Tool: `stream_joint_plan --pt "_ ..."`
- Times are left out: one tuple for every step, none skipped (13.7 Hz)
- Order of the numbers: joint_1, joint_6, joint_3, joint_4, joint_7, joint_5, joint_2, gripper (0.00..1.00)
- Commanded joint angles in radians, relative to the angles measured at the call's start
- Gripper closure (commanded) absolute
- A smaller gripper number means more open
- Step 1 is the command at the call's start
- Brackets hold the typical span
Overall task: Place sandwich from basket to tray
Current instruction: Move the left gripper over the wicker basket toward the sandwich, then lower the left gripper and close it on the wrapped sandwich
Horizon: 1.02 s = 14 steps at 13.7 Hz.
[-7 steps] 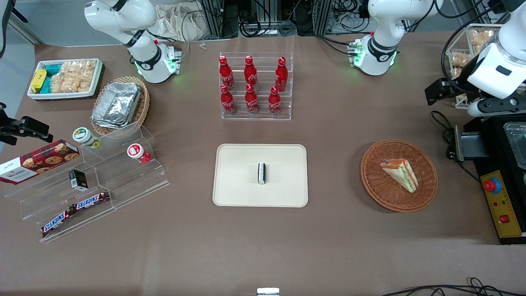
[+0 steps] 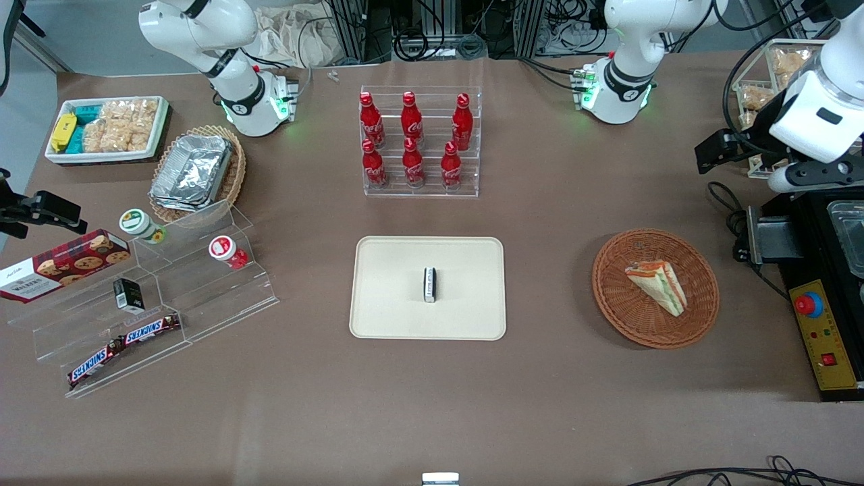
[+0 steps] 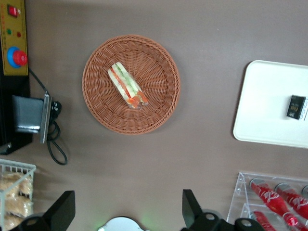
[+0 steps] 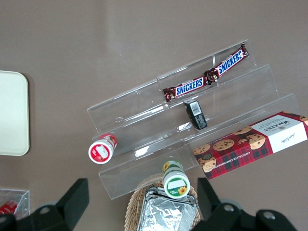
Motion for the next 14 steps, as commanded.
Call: stream_joint_plan --pt "0.011 0.091 -0.007 -0.089 -0.117 -0.015 -0.01 0.0" --pt "0.011 0.153 -0.006 -0.15 -0.16 -0.015 -0.016 0.0" --pt "0.011 0.223 -0.004 -0.217 -0.203 -0.007 -0.027 0.0" --pt "0.012 0.294 -0.003 -0.288 -0.248 -0.004 -0.033 0.0" --pt "0.023 0.363 -0.001 -0.357 -0.275 0.004 -0.039 0.0" --pt "0.049 0.427 -0.001 -0.417 -0.294 0.004 -0.041 0.0" --pt "0.061 0.489 -0.001 -0.472 -0.312 0.004 -0.039 0.0" --pt "0.078 0.556 -0.001 -0.524 -0.325 0.004 -0.03 0.0" --pt "0.086 0.63 0.0 -0.58 -0.337 0.004 -0.022 0.0" --pt "0.103 0.728 0.0 -0.647 -0.354 0.004 -0.01 0.0" --pt "0.114 0.788 0.0 -0.675 -0.378 0.005 0.014 0.0" --pt "0.114 0.813 0.0 -0.675 -0.401 0.005 0.048 0.0" --pt "0.114 0.837 0.0 -0.674 -0.415 0.005 0.083 0.0" --pt "0.114 0.877 0.0 -0.675 -0.432 0.007 0.114 0.0"
